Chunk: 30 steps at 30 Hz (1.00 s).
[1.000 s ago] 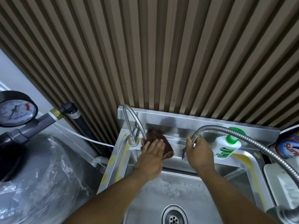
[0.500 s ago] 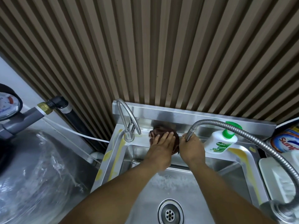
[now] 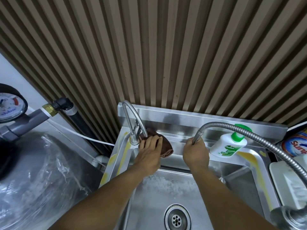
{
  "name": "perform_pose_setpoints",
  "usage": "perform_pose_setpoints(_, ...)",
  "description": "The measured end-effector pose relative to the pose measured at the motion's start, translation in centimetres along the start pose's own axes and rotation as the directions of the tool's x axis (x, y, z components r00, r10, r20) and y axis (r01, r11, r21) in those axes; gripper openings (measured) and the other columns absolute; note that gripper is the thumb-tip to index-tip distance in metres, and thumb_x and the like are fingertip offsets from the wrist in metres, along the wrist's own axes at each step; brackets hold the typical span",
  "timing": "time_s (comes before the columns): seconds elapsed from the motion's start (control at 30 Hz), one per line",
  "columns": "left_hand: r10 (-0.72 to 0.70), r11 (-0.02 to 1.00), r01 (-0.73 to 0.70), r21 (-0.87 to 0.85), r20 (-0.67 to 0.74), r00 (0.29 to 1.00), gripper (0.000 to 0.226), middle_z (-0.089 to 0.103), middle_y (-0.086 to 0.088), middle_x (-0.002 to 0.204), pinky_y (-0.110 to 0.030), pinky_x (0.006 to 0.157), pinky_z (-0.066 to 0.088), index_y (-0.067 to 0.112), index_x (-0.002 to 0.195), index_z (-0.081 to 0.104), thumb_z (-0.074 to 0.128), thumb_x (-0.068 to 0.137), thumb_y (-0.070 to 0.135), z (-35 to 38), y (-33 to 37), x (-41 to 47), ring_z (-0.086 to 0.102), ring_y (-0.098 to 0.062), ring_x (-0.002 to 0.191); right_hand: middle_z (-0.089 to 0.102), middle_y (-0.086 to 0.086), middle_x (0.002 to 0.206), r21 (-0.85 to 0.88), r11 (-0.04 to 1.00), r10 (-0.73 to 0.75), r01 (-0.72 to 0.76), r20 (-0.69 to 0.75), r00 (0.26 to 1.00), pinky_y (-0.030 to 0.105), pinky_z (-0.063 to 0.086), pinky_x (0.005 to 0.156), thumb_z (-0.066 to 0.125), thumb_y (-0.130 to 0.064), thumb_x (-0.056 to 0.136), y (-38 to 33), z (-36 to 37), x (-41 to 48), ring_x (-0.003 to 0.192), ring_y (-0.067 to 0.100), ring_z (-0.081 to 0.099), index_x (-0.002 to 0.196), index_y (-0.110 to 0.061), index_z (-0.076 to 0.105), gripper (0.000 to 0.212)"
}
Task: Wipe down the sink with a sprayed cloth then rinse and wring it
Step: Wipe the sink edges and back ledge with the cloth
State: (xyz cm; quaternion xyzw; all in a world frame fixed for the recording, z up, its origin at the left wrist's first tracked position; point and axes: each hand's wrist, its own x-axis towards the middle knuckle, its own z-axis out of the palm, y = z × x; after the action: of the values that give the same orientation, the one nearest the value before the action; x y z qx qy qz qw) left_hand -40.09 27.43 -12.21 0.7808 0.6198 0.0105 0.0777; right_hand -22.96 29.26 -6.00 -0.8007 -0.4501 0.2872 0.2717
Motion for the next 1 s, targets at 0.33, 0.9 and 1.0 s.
perform_pose_setpoints(0.33,0.246,0.958,-0.241,-0.156,0.009,0.969,0.090,0.018,0.005,0.159,-0.054,0.114,0.020,0.020,0.156,0.022,0.062,0.077,0.003,-1.0,5.4,3.3,0.013,-0.017,0.148,0.065,0.011,0.096,0.001,1.000,-0.029,0.029,-0.011,1.000,0.037,0.040,0.075,0.043,-0.032,0.099,0.4,0.4,0.2,0.093,0.035,0.057,0.098,-0.017,0.056,0.020)
perform_pose_setpoints(0.9,-0.196,0.978,0.196,0.068,-0.011,0.981,0.095,-0.003,-0.020,0.165,-0.045,0.126,0.006,0.009,0.159,-0.007,0.058,0.090,0.001,-0.6,0.3,0.4,0.003,-0.038,0.153,0.064,0.004,0.081,0.020,0.999,-0.046,0.046,0.016,0.999,0.033,0.040,0.070,0.041,-0.030,0.102,0.3,-0.1,-0.1,0.076,0.026,0.057,0.091,-0.020,0.057,0.021)
perform_pose_setpoints(1.0,-0.256,0.966,0.257,0.027,-0.044,0.966,0.085,0.001,-0.023,0.166,-0.046,0.125,0.005,0.005,0.159,-0.003,0.051,0.093,0.000,-0.1,1.5,1.0,0.003,-0.037,0.154,0.063,0.005,0.084,0.025,0.998,-0.053,0.053,-0.003,0.999,0.032,0.037,0.070,0.041,-0.029,0.102,0.3,0.0,-0.1,0.076,0.025,0.054,0.095,-0.017,0.057,0.021)
